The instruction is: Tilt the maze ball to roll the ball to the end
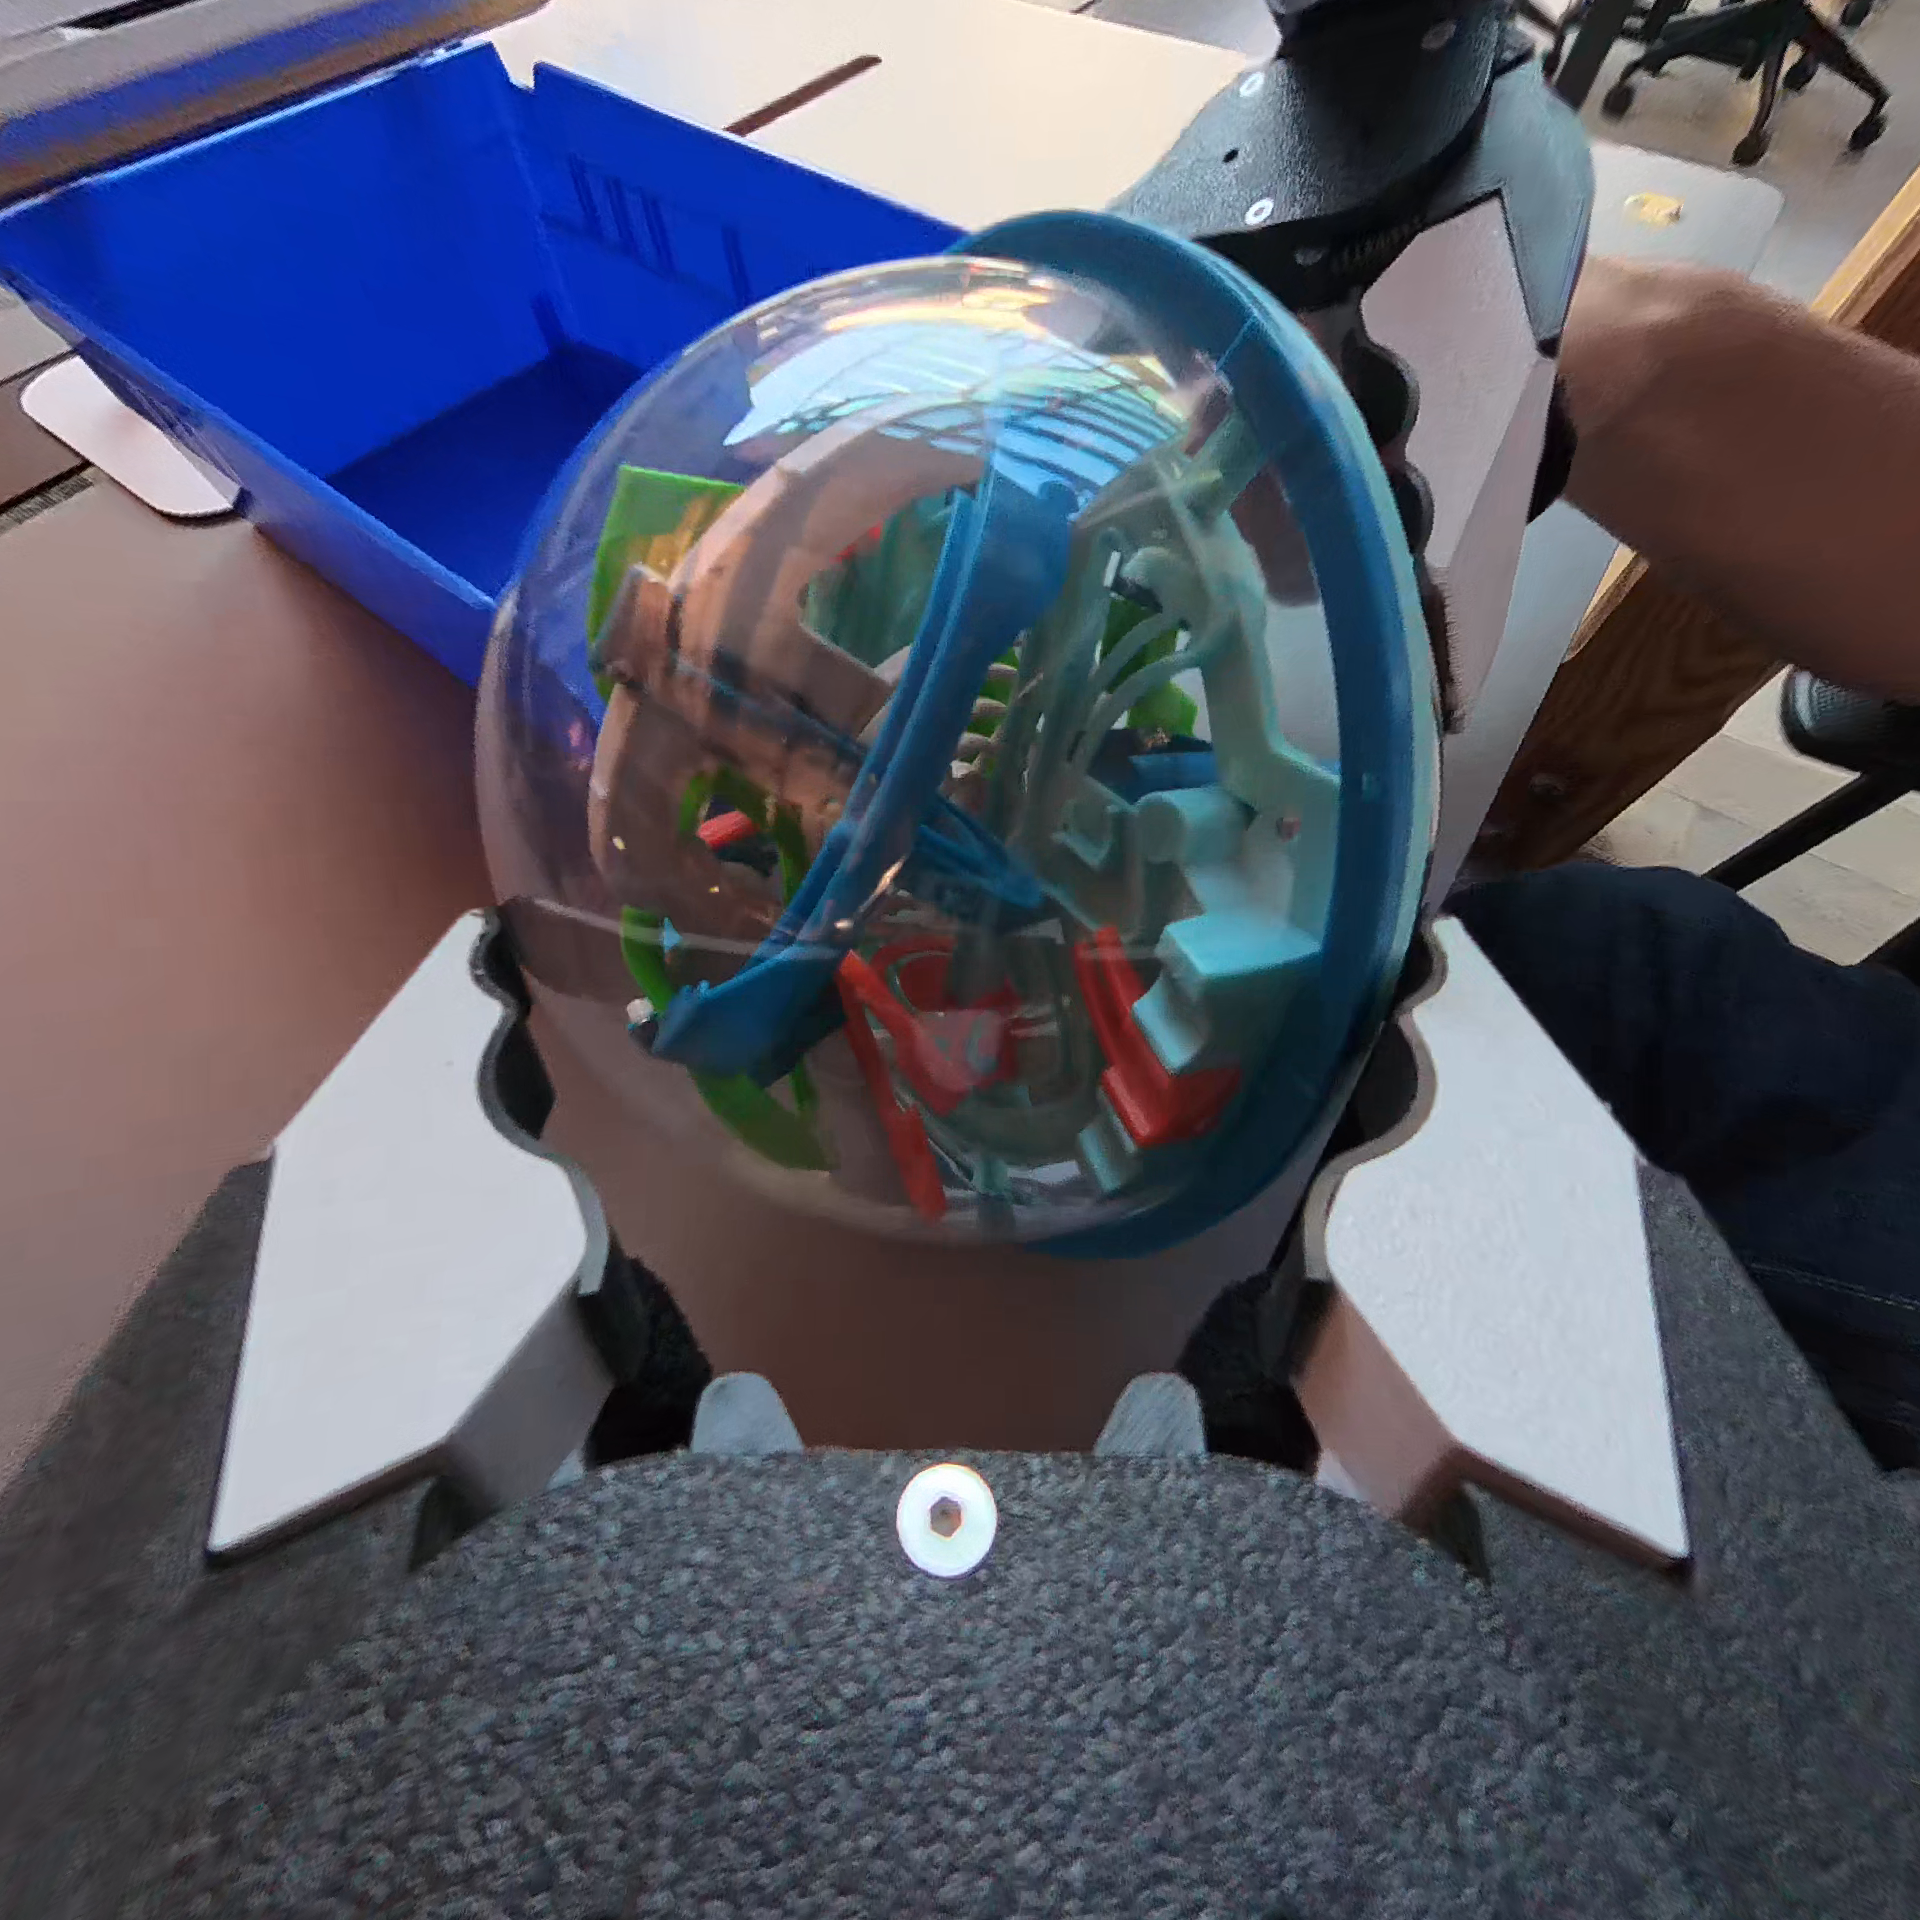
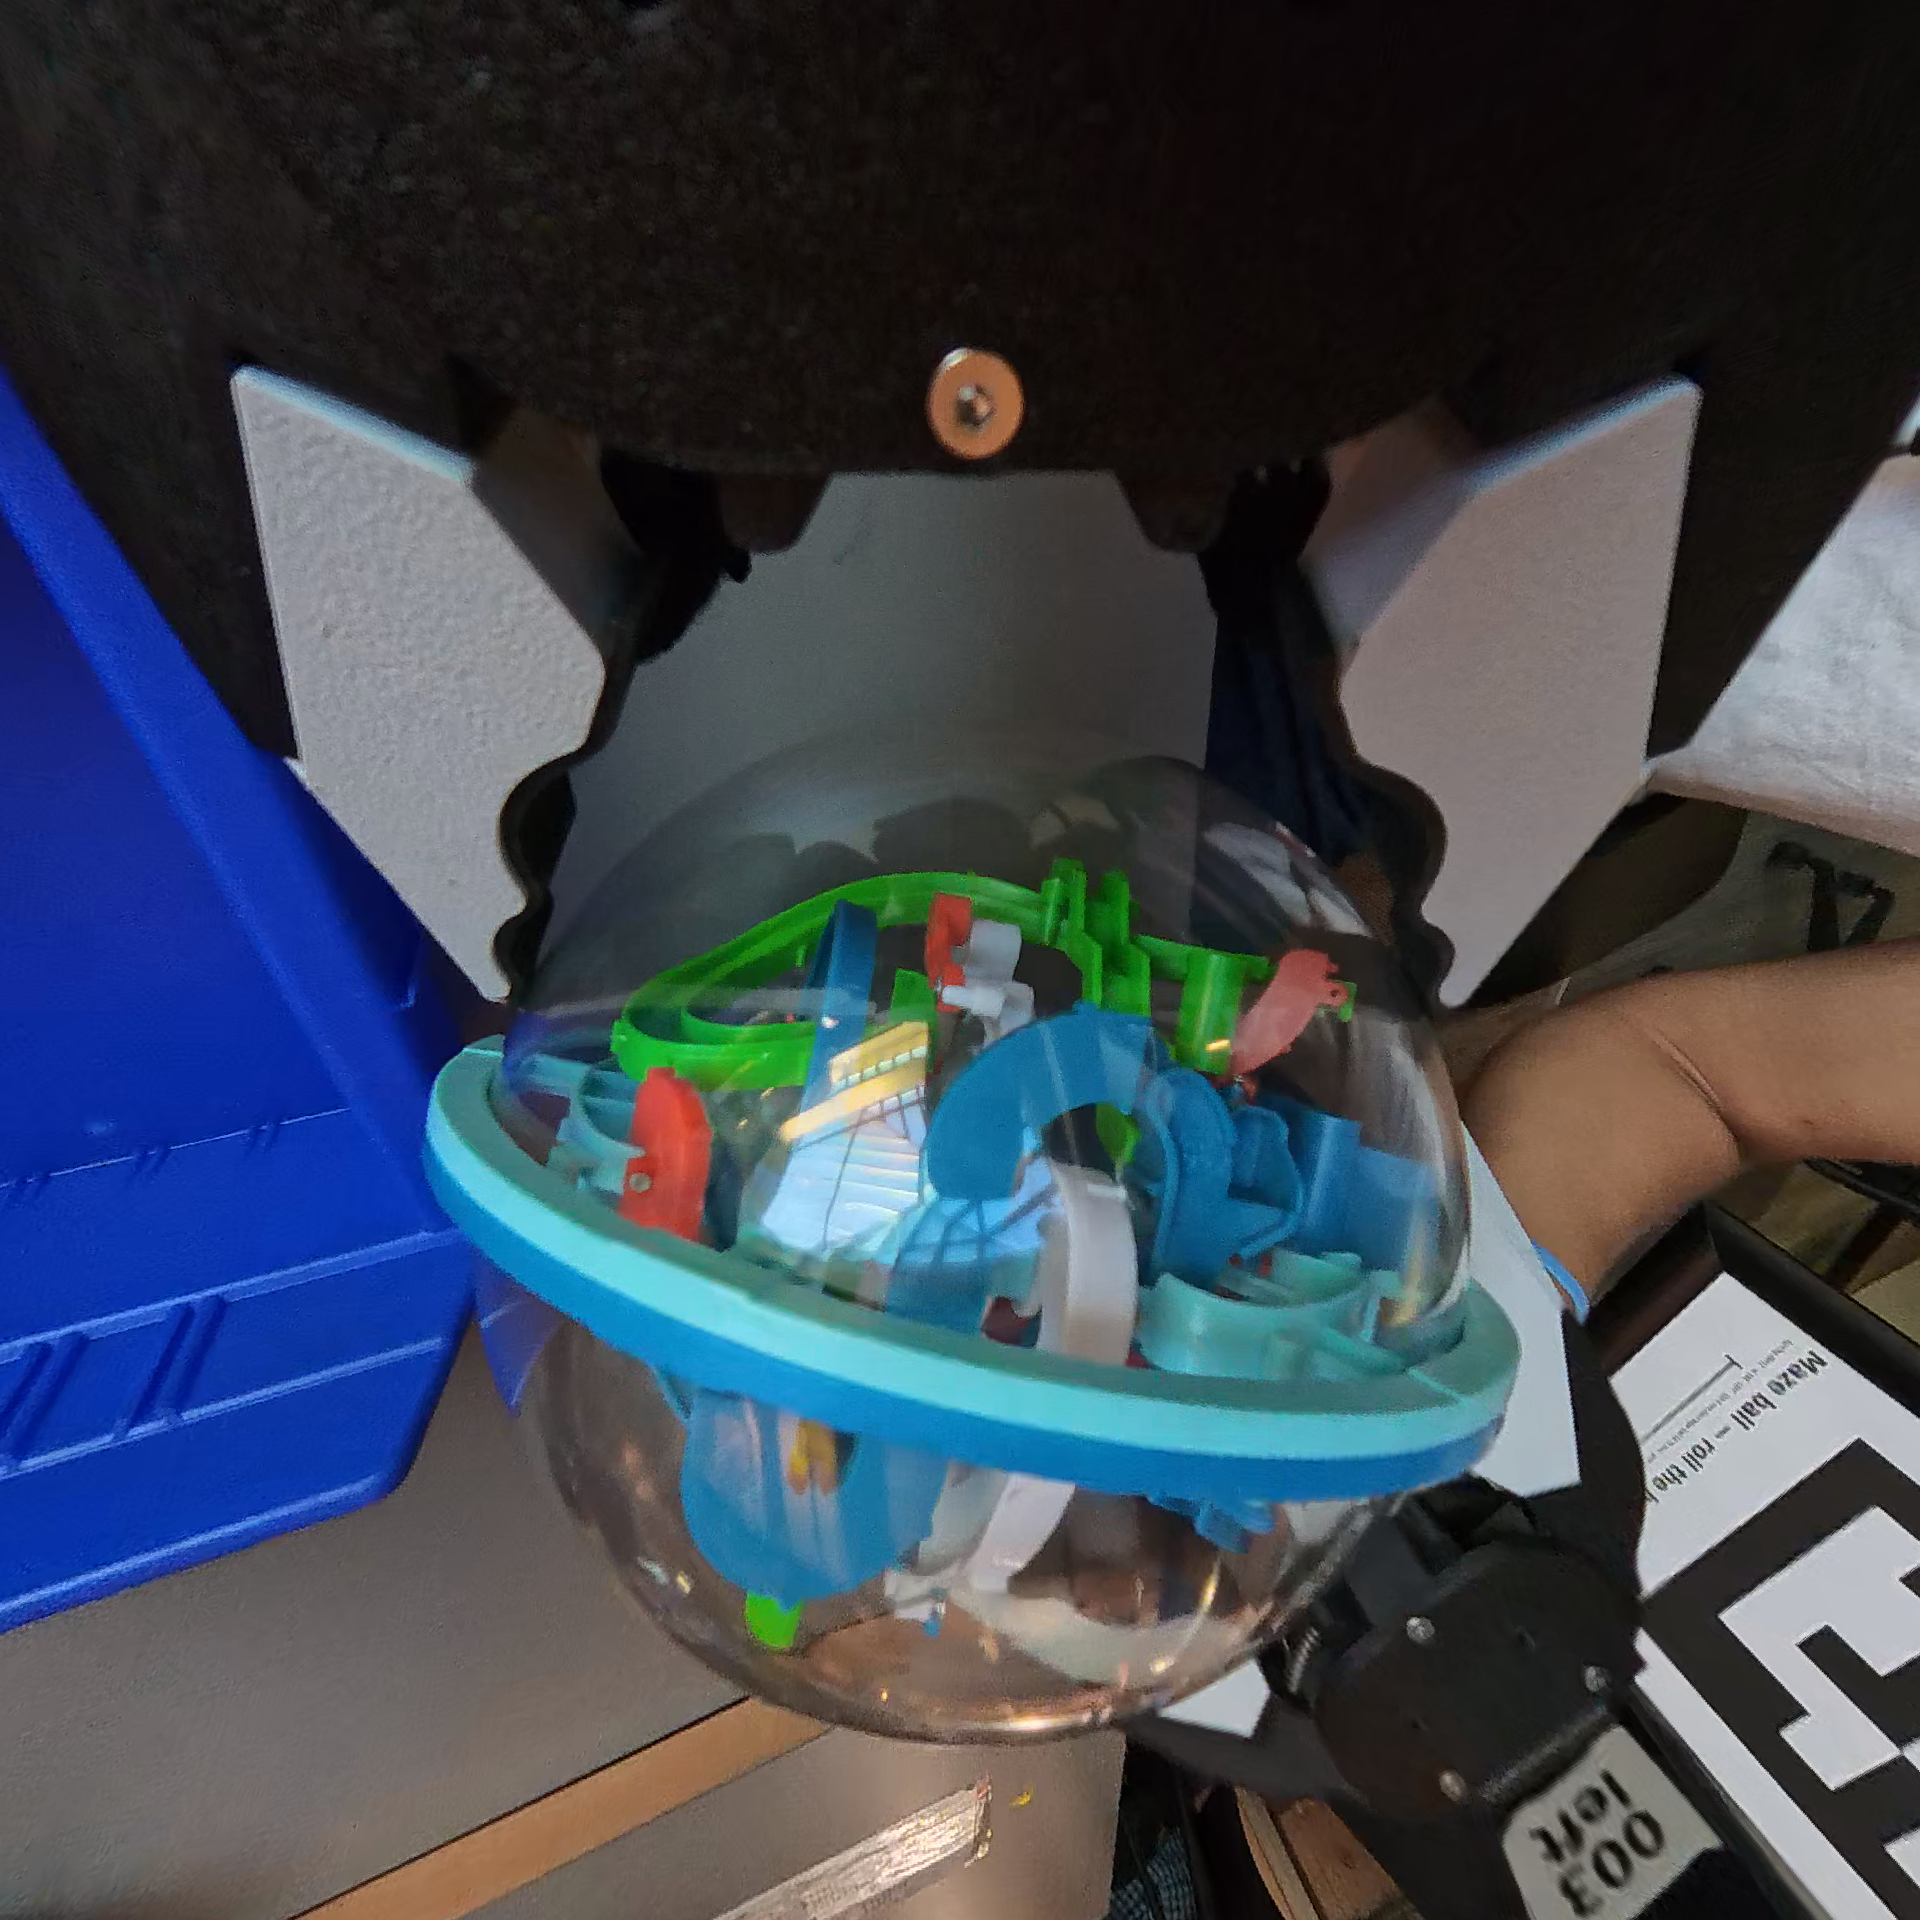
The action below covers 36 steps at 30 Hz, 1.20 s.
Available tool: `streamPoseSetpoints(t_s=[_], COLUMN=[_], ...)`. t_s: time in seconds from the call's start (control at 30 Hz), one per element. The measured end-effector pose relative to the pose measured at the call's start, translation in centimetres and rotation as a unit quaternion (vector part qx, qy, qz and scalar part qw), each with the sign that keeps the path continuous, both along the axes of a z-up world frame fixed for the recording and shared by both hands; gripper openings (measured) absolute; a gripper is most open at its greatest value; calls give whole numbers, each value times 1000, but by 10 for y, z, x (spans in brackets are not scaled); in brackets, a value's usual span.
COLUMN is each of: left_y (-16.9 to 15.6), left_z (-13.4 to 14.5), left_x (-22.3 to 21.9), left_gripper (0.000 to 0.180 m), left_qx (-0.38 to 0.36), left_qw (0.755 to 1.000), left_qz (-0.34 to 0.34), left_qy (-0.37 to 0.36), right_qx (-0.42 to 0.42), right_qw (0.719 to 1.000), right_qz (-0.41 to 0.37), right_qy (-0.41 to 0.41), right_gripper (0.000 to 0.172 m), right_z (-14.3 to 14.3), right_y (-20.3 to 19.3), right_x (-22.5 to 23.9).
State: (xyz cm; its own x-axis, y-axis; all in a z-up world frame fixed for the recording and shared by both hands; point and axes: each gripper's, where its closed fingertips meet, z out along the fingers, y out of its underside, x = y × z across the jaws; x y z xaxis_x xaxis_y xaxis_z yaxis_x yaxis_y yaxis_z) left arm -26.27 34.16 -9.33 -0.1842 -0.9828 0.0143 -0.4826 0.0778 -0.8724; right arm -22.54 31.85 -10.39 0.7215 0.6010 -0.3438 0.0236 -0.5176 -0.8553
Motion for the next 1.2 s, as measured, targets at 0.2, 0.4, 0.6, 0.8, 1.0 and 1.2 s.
streamPoseSetpoints(t_s=[0.2,0.4,0.6,0.8,1.0,1.2], left_y=[4,-7,-10,-4,3,-1], left_z=[3,-2,-3,6,24,21], left_x=[1,0,-1,-1,15,22], left_gripper=[156,156,156,153,152,156], left_qx=[-121,-221,-264,-142,-43,-67], left_qw=[991,973,962,989,998,997], left_qz=[27,47,60,25,-32,-28], left_qy=[-42,-56,-46,-34,-24,-29], right_qx=[58,109,122,104,95,83], right_qw=[997,990,986,989,989,991], right_qz=[-18,-90,-110,-97,-71,-60], right_qy=[49,-12,31,48,86,82], right_gripper=[148,154,154,153,138,140], right_z=[11,-12,-8,-9,-2,-8], right_y=[-1,-10,-12,-11,-11,-15], right_x=[12,1,-3,1,8,6])
